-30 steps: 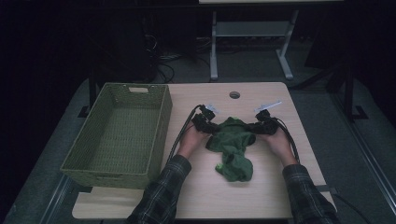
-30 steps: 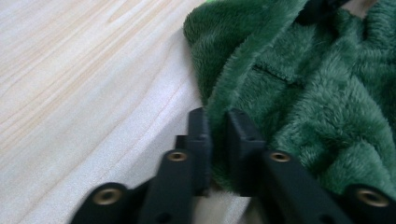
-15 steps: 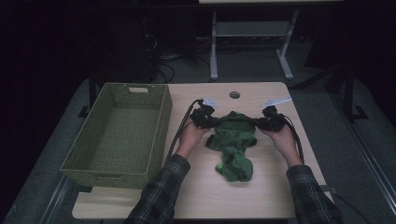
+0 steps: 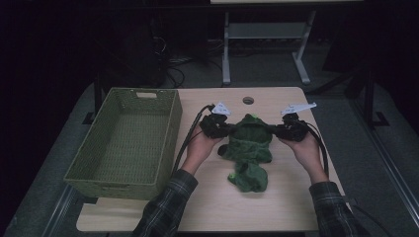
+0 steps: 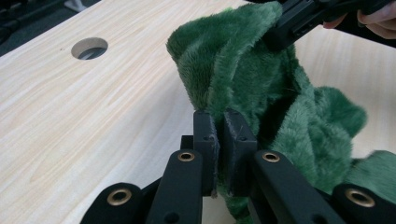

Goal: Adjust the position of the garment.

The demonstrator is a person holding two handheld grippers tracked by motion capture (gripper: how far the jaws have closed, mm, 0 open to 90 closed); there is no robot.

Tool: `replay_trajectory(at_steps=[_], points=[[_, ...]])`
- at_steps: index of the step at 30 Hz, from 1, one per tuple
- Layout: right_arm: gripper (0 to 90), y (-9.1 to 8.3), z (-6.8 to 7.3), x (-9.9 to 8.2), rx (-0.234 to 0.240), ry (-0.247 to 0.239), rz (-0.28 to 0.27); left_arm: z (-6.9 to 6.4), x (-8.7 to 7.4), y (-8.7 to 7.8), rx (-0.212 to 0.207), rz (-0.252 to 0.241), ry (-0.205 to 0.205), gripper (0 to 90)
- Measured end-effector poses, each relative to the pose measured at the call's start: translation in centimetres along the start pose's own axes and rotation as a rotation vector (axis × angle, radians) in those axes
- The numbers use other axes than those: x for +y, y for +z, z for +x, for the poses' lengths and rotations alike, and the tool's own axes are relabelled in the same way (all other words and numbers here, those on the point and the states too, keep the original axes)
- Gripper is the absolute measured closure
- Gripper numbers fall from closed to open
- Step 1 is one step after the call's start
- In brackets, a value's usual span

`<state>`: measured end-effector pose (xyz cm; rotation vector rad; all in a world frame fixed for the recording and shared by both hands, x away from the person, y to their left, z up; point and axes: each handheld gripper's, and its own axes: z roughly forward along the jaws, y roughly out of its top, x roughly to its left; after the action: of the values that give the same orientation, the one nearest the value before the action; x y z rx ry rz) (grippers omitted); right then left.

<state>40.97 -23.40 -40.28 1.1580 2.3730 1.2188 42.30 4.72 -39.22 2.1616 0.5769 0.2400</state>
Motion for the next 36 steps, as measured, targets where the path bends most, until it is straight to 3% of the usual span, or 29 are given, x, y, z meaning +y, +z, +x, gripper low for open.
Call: replay_trajectory(at_steps=[12, 21, 31, 36], points=[[87.0, -2.2, 2.0, -0.9, 0.008, -0.044, -0.042, -2.0, -0.5, -1.9, -0.005, -0.032, 0.023, 84.5], [87.0, -3.4, 3.9, -2.8, 0.050, -0.046, -0.053, -4.4, -1.5, -2.8, -0.026, -0.036, 0.075, 84.2], [86.9, -4.8, 6.0, -4.7, 0.081, -0.088, -0.052, -5.8, -3.4, -3.6, -0.075, -0.060, 0.081, 84.3], [86.9, -5.7, 6.8, -5.8, 0.113, -0.077, -0.073, -6.9, -4.2, -3.9, -0.097, -0.058, 0.100, 84.3]])
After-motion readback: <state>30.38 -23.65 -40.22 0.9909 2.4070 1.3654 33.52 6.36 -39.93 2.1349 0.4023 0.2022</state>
